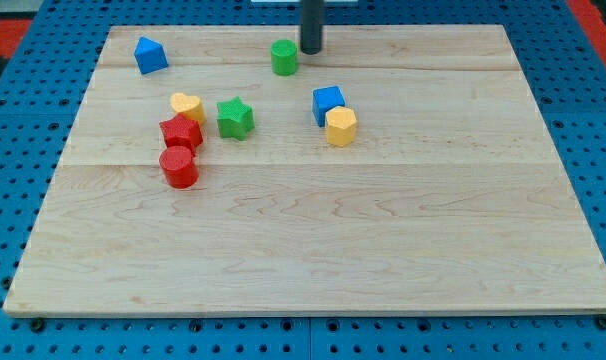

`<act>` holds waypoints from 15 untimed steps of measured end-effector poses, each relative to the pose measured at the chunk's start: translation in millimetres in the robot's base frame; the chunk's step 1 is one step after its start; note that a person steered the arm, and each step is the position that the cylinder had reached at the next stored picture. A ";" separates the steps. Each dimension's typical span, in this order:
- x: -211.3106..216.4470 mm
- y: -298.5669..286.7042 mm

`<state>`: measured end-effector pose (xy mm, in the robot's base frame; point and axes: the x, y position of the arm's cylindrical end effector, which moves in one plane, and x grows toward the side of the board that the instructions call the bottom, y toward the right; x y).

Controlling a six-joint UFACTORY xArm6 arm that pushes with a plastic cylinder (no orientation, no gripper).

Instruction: Push the red circle towards the top right

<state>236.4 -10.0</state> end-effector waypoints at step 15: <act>194.4 -93.9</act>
<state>430.9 -103.8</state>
